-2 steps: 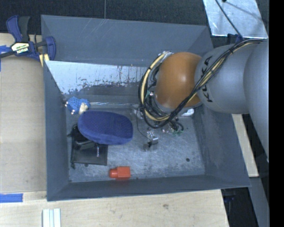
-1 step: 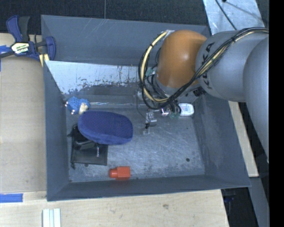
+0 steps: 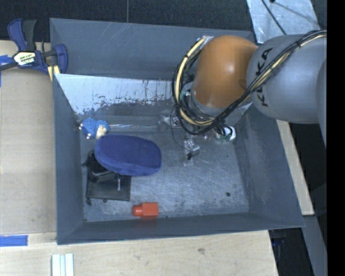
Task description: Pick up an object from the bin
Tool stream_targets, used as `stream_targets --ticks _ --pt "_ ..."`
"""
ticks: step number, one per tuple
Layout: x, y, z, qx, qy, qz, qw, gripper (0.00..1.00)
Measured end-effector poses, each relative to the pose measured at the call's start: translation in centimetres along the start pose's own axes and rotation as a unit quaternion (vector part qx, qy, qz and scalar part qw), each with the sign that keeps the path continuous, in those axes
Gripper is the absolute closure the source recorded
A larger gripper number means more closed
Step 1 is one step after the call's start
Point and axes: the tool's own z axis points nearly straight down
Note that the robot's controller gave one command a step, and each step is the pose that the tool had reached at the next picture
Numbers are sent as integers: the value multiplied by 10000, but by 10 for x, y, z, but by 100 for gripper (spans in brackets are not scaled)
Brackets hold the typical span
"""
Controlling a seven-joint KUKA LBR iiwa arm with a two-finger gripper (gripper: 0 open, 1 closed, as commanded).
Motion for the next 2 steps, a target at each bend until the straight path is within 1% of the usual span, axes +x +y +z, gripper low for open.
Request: stream_targets --ticks 1,2 --pt "-11 -2 52 -15 30 -598 9982 0" --pt "7 4 50 -15 19 -2740 9617 0"
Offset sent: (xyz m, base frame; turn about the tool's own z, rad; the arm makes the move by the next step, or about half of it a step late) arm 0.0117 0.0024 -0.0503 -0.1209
